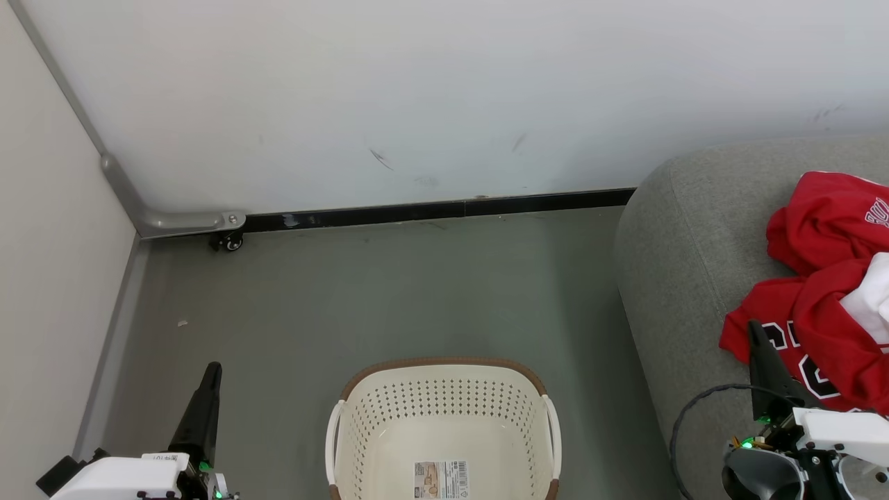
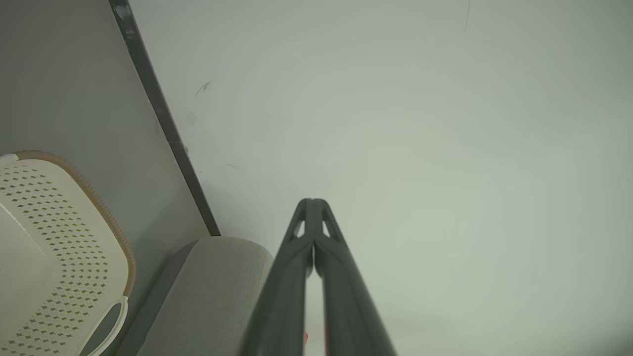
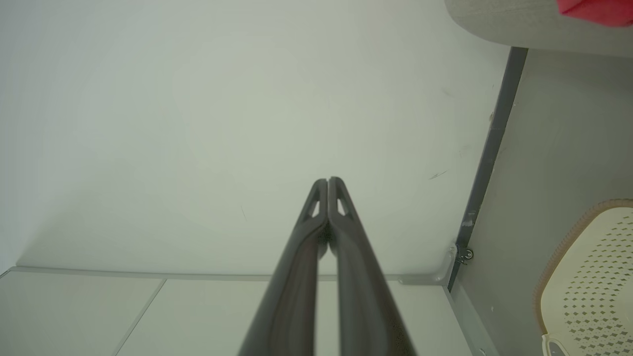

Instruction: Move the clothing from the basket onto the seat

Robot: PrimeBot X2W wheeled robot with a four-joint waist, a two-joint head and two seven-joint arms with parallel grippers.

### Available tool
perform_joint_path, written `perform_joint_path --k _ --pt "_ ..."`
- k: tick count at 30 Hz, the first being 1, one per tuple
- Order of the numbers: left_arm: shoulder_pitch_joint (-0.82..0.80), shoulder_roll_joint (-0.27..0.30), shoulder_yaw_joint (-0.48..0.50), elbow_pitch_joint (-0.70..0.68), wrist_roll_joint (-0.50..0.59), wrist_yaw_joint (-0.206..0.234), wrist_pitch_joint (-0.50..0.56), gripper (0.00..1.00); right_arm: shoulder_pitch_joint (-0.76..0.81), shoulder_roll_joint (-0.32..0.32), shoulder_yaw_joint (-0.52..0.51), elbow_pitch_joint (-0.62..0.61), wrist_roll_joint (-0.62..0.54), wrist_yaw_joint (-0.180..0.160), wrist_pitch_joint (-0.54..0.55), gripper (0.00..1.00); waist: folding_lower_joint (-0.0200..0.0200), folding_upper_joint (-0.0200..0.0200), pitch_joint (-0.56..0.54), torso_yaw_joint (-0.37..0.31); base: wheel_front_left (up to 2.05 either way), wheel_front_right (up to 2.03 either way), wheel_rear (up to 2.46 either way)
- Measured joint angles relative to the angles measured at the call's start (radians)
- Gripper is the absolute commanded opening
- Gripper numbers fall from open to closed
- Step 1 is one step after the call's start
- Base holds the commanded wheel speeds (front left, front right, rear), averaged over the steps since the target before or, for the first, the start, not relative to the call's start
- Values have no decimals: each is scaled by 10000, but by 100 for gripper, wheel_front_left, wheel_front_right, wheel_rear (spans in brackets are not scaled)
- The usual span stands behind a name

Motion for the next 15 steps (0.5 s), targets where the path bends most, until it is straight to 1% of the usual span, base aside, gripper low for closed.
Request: perform_joint_path --k 15 --pt "-9 0 13 82 0 -77 2 0 -1 0 -36 15 0 0 2 0 -1 0 -2 0 0 0 0"
